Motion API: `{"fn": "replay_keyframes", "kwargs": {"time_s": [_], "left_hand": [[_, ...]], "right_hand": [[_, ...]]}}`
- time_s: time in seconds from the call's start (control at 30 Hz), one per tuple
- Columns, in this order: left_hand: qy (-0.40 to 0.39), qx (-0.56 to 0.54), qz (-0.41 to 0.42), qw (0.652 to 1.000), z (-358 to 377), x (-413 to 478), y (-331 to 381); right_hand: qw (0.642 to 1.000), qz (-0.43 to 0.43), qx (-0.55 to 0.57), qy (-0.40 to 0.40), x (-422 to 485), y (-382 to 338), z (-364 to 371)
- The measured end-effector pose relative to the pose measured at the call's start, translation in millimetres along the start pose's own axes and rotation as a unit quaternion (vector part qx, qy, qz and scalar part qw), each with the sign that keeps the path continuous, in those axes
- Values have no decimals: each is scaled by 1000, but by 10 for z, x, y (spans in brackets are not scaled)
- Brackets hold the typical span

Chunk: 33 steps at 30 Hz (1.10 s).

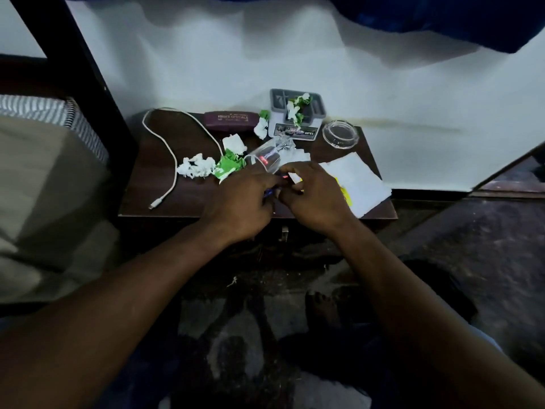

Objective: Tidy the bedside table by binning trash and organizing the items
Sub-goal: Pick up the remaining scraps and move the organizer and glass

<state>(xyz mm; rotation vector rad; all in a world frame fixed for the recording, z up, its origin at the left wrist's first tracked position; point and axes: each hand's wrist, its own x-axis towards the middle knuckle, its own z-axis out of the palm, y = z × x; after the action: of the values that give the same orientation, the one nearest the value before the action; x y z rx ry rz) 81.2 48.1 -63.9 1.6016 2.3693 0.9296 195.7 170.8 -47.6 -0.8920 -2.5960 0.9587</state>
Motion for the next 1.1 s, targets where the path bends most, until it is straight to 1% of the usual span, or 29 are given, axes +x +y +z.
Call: {"fn": "replay_keyframes", "kwargs": {"time_s": [0.1,0.17,0.23,0.33,0.4,0.5,0.73,0.8,0.9,1.1], "left_hand": [[12,19,1,1000,-5,158,-94],[17,32,-6,999,23,253,-138],[22,33,-23,999,58,317,-196],[24,21,-39,999,123,398,-261],[39,15,-52,998,158,451,-245],[51,22,-59,997,204,542,-234],[8,32,-27,999,368,555,-152],[-7,29,-30,999,399,561,-142],[-15,29,-31,999,418,562,-157],[-13,44,-12,999,380,551,-176]], "right_hand": [[999,-23,-44,-6,207,-16,-44],[997,-15,-73,-17,272,55,-64],[990,16,-126,-54,289,138,-93],[968,72,-195,-141,285,234,-163],[955,101,-223,-166,285,300,-210],[946,129,-247,-164,346,388,-208],[949,119,-221,-191,438,470,-100],[943,114,-236,-203,434,485,-81],[932,130,-260,-219,410,483,-53],[928,152,-294,-172,379,478,-127]]}}
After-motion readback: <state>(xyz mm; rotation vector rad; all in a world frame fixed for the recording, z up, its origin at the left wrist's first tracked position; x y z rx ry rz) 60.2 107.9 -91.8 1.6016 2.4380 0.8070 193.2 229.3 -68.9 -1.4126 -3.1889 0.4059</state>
